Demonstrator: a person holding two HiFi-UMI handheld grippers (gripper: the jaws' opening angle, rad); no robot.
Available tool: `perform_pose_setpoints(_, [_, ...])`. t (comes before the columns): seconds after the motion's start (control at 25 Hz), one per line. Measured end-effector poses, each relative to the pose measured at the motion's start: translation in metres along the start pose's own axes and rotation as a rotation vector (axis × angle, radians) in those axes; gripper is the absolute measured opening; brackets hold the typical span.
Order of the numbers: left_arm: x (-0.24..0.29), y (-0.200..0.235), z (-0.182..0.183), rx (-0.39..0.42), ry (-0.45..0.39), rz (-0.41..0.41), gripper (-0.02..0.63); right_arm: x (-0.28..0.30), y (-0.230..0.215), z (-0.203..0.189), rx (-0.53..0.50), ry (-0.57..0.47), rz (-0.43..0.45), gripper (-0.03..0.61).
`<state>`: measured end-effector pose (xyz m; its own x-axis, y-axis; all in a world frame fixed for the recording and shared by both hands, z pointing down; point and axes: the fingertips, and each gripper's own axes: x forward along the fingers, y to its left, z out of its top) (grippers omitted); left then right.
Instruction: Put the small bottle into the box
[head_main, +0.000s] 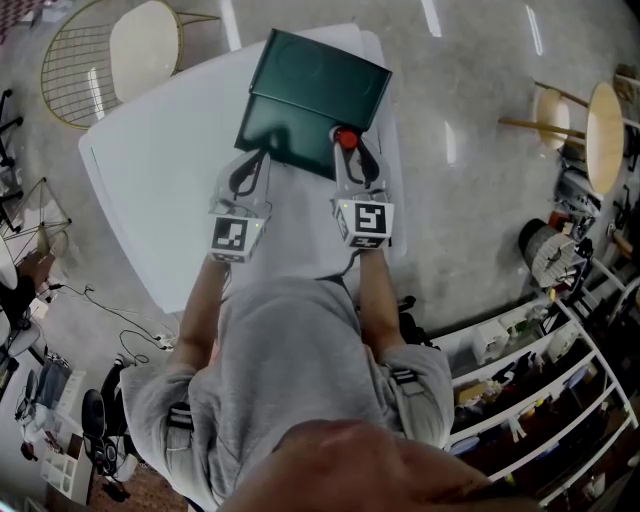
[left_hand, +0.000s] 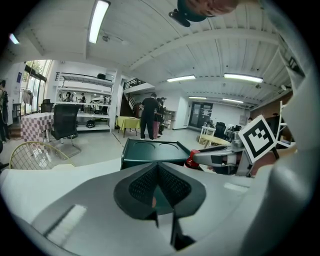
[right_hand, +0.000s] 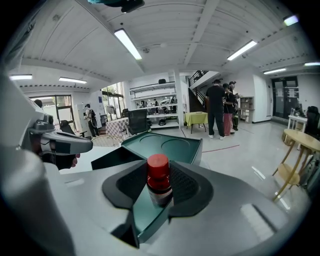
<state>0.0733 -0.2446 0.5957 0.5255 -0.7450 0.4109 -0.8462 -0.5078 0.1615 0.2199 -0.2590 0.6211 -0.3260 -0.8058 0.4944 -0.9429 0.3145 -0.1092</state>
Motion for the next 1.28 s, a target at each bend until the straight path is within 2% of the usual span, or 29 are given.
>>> perform_pose_setpoints(0.8, [-0.001,0.000,0.000,0.000,0.000,0.001,0.011,0.003,0.005,-0.006,-0.037,-0.002,-0.027,0.148])
perform_pose_setpoints(0.88, [-0.002,0.000,0.001,0.004,-0.002,0.001,0.011,0.004,0.005,-0.008,-0.034,0.001,-0.030,0.160])
perform_pose_setpoints(1.08, [-0.006,0.003,0.003,0.004,-0.008,0.010,0.011,0.003,0.008,-0.005,-0.021,-0.024,-0.020,0.237])
perform_pose_setpoints(1.28, [-0.009,0.004,0.009,0.011,-0.017,0.011,0.011,0.000,0.009,0.003,-0.015,-0.052,-0.022,0.252])
